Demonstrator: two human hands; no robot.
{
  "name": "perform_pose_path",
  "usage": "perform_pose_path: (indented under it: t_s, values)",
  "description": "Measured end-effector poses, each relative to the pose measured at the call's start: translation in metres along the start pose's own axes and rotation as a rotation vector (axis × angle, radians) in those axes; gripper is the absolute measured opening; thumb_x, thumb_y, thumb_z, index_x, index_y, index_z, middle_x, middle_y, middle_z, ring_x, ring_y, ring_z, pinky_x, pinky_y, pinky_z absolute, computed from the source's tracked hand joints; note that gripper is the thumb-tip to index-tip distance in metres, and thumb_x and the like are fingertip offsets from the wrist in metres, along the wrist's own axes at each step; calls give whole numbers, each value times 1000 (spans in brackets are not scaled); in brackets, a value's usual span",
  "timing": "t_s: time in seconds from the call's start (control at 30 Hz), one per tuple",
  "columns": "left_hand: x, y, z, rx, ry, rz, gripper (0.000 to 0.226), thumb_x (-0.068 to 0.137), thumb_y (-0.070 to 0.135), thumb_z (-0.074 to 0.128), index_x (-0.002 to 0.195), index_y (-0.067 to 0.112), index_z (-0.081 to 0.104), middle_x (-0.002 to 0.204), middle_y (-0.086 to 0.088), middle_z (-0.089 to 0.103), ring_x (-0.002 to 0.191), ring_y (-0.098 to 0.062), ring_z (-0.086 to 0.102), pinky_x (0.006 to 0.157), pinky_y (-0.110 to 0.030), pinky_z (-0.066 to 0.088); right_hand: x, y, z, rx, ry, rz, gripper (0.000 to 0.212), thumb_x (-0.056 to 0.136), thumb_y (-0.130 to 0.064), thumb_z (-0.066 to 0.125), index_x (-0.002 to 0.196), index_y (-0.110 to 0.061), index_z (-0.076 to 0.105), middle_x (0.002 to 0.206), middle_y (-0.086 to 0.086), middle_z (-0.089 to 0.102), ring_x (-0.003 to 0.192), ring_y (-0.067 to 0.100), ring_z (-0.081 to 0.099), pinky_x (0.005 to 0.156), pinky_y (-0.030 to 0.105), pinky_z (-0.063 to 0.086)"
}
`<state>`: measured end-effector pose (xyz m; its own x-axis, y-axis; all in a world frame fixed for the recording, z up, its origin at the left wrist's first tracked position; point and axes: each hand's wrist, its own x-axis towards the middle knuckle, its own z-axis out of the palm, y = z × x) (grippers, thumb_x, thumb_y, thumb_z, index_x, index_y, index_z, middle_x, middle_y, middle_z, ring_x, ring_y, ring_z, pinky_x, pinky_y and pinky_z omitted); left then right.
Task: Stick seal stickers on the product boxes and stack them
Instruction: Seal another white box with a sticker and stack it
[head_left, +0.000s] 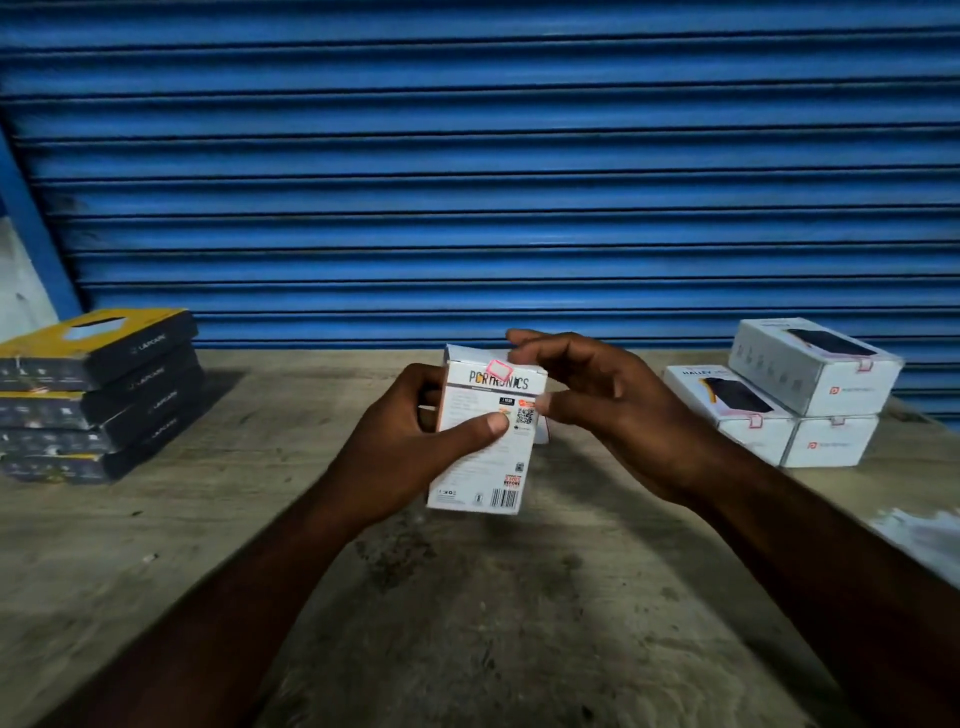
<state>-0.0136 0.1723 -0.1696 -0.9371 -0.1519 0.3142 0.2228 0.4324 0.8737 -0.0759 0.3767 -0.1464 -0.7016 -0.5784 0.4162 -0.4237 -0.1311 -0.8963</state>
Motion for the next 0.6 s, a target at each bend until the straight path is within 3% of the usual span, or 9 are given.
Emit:
perform_pose_path:
  t_s: [0.07,0.17,0.27,0.4,0.53,0.6]
  values:
    - [0,0,3,42,36,5,66,62,59,81,116,29,58,104,14,72,89,6,68,69,-13,54,0,-2,4,-37,19,-20,25,88,0,64,109,-13,69,140,-4,57,130,6,53,108,35,45]
    - [-2,1,6,74,40,20,60,65,54,79,115,28,57,102,15,70,85,10,66,63,-6,48,1,-3,11,-79,77,-67,18,87,-9,68,101,-19,72,138,-6,59,131,3,51,109,38,45]
    - [-3,1,8,86,32,25,61,64,56,78,115,31,55,102,15,70,84,11,66,65,-9,50,1,-4,13,-71,78,-105,17,89,-3,67,96,-18,73,135,-3,62,129,4,53,106,37,48]
    - [-3,-2,11,84,40,45,63,68,54,80,119,33,51,107,15,68,89,8,67,78,-23,56,0,-2,15,-66,110,-116,15,87,1,68,94,-11,72,125,2,68,119,7,62,100,36,53]
    - [-7,1,15,115,22,108,68,75,42,82,128,42,39,108,16,66,88,8,67,74,-16,55,2,4,16,-117,158,-123,18,85,-2,72,100,-10,71,115,-1,73,110,8,67,92,32,57]
    - [-10,3,16,85,1,141,71,76,37,82,128,51,36,106,16,67,87,5,69,71,-14,55,3,4,15,-140,162,-123,17,84,-5,74,98,-14,75,111,-2,74,107,10,68,92,37,57]
